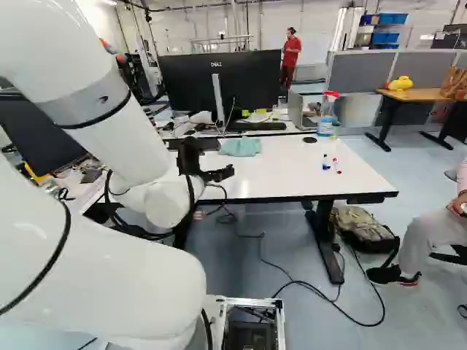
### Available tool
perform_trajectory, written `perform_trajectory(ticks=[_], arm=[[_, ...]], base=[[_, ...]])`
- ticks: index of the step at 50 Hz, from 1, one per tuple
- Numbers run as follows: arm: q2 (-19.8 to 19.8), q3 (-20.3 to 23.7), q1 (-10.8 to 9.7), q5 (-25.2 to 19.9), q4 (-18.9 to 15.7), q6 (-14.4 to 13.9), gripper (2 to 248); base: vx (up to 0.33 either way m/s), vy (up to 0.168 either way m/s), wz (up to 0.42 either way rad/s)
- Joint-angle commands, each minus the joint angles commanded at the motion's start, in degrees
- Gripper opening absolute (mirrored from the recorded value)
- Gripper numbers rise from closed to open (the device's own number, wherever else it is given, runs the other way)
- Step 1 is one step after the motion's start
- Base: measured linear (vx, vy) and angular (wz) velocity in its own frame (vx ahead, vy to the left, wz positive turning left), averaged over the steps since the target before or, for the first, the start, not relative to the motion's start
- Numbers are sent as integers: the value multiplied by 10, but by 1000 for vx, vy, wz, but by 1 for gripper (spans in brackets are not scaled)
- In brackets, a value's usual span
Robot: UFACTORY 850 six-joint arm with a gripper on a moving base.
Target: Clean the table with the green towel
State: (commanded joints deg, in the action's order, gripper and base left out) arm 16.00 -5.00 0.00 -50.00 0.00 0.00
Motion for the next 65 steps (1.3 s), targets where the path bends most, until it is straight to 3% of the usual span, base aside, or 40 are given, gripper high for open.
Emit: perform_trajectory(ticks=[1,25,65], arm=[[-6,-12,-9,0,0,0,247],[-39,-76,-45,0,0,0,247],[-169,-202,-70,0,0,0,247]], base=[[0,0,0],[0,0,0],[0,0,0]])
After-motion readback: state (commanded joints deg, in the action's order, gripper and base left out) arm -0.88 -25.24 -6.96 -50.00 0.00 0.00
